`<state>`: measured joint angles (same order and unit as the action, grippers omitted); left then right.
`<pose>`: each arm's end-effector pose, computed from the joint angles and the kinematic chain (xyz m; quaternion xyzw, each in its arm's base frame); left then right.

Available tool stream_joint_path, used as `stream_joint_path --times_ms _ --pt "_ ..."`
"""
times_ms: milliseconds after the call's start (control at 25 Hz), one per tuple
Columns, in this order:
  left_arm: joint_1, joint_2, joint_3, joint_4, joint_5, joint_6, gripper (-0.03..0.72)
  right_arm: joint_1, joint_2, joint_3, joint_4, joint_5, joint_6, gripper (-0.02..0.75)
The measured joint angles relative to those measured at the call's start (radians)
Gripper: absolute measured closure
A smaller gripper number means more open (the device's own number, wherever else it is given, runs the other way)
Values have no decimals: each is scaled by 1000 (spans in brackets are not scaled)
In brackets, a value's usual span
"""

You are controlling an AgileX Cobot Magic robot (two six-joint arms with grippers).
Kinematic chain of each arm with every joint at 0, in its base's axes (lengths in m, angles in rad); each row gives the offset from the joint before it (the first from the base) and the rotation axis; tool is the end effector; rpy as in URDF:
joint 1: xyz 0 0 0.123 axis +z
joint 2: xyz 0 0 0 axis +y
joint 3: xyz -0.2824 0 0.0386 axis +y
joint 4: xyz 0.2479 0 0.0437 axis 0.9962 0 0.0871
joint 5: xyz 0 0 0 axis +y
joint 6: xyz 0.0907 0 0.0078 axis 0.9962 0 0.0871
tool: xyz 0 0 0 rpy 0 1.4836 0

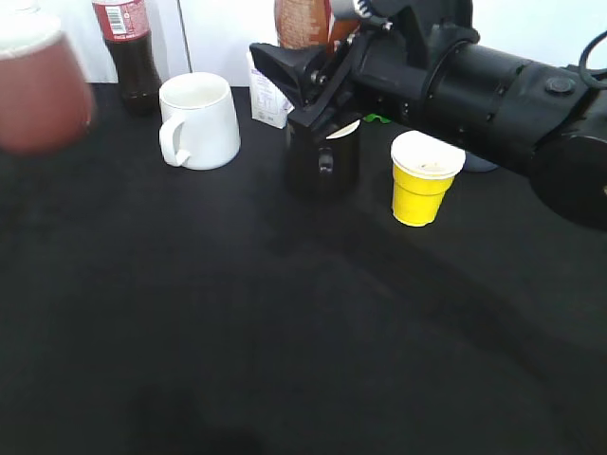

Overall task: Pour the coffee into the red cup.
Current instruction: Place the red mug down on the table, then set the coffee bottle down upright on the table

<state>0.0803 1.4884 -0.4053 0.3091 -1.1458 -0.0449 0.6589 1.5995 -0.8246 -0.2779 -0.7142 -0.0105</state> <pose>0.2579 -0.0045 0.2204 0.1071 0.6524 -0.0301 0.7497 0.2619 0.2235 0.2625 -0.3573 0.6073 0.2149 0.6763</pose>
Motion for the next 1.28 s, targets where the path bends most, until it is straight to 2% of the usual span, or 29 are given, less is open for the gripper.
stream_joint_path --times_ms 120,520,760,880,1040,1280 --pt "41 134 -87 1 2 0 639 0 0 0 0 1 0 209" --pt "41 591 -445 40 3 0 639 0 0 0 0 4 0 209" --pt "41 664 -475 45 -6 -1 630 0 0 0 0 4 0 209" --pt "41 666 -481 61 -31 -8 576 0 0 0 0 5 0 209" --pt "41 666 -481 88 -35 -12 459 0 0 0 1 4 0 209" --pt "41 657 -452 76 -36 -12 447 0 0 0 1 4 0 209"
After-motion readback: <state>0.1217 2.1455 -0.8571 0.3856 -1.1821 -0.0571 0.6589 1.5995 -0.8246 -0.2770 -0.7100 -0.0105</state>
